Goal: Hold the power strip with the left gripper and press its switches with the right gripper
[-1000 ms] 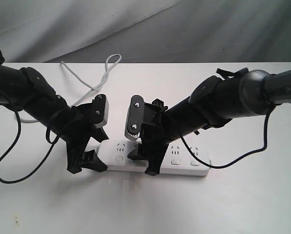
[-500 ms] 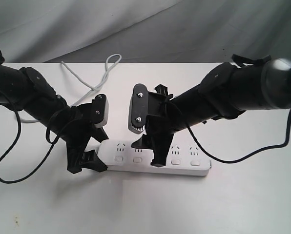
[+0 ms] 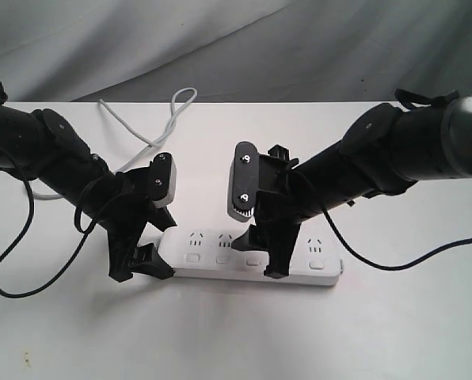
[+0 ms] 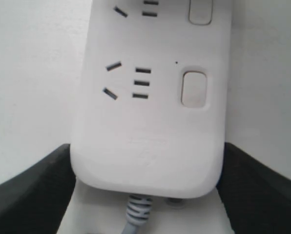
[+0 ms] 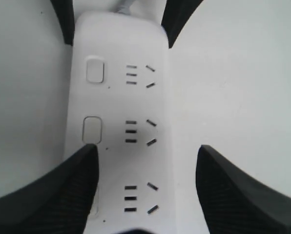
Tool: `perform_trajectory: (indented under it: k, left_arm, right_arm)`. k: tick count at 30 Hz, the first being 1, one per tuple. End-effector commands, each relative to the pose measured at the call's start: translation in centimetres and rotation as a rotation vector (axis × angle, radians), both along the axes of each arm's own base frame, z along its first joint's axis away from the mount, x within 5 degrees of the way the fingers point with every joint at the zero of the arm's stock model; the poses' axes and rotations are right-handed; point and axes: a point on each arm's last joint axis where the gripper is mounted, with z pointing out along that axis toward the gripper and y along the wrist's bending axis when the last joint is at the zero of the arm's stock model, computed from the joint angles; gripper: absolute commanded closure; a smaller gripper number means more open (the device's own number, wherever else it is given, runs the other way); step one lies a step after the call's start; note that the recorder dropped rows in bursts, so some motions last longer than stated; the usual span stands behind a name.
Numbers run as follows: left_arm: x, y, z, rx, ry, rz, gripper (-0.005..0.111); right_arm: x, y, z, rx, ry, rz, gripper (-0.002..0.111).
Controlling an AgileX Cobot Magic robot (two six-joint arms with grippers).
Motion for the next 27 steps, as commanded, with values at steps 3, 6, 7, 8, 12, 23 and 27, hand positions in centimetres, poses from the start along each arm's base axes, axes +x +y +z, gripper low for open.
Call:
perform_trajectory:
  k: [3,6,7,8,12,23,27]
  left_arm:
    - [0.1,-0.3,0.4,-0.014,-0.004,0.007,0.043]
    - [0.1,-0.3,0.4,-0.014,-0.004,0.007,0.043]
    - [0.1,-0.3,0.4,-0.014,-0.004,0.007,0.043]
    - [0.1,-0.3,0.4,-0.014,-0.004,0.007,0.043]
    - [0.1,-0.3,0.4,-0.014,-0.004,0.007,0.043]
    - [0.1,-0.3,0.4,-0.014,-0.004,0.007,0.043]
    - [0.1,-0.3,0.4,-0.014,-0.004,0.007,0.043]
  right_arm:
    - [-0.1,-0.7,-0.6,-0.029,-0.020,-0.029,0.053]
    - [0.0,-0.7,-0.6,-0.031,-0.028,-0.037,0.053]
    - [0.0,-0.7,-0.6,-0.031,-0.028,-0.037,0.053]
    - [0.0,-0.7,-0.6,-0.031,-0.028,-0.037,0.053]
    - [0.0,-0.7,-0.7,-0.032,-0.026,-0.037,0.053]
    - [0.0,-0.7,-1.4,-0.043,-0.008,-0.033,0.053]
    - [-0.1,-0.7,-1.5,-0.046,-0.003,-0.033,0.053]
